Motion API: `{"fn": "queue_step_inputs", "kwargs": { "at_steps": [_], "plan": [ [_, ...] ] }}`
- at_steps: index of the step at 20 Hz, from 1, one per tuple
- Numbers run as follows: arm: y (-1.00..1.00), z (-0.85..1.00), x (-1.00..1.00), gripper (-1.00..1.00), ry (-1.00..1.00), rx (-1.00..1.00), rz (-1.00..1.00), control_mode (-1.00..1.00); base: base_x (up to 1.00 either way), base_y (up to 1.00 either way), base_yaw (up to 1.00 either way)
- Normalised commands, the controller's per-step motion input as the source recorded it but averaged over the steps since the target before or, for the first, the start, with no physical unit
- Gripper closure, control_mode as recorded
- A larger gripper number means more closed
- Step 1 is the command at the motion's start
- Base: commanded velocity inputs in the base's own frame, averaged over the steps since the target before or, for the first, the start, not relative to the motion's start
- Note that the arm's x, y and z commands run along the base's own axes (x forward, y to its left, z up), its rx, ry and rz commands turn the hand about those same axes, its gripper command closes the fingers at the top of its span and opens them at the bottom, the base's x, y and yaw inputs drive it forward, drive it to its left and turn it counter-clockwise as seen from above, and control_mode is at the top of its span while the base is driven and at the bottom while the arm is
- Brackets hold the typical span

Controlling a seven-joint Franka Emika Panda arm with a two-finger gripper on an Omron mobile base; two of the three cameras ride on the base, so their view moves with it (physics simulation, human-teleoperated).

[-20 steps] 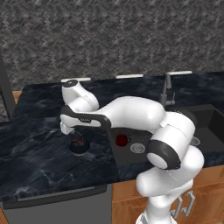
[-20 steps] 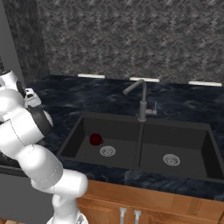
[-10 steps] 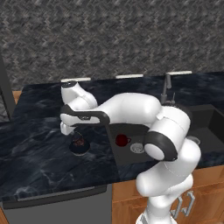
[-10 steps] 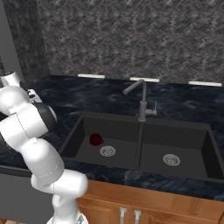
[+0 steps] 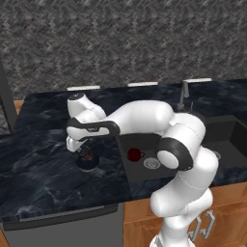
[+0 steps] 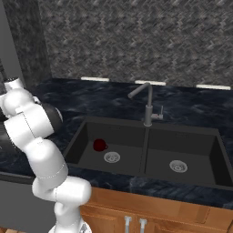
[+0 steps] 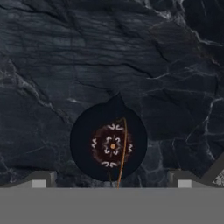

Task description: Place the mug in the left basin and the teapot in the right basin of the sink.

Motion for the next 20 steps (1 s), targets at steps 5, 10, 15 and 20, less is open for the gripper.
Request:
{"fn": "queue_step_inputs", "kwargs": {
  "at_steps": [5, 10, 15, 20],
  "plan": [
    [0.0, -0.14, 0.11, -1.0, 0.01, 0.0, 0.0, -1.0, 0.0, 0.0, 0.0],
    [0.02, -0.14, 0.14, -1.0, 0.05, 0.0, 0.0, -1.0, 0.0, 0.0, 0.0],
    [0.05, -0.16, 0.13, -1.0, 0.08, 0.0, 0.0, -1.0, 0.0, 0.0, 0.0],
    [0.1, -0.14, 0.16, -1.0, 0.04, 0.0, 0.0, -1.0, 0.0, 0.0, 0.0]
  ]
}}
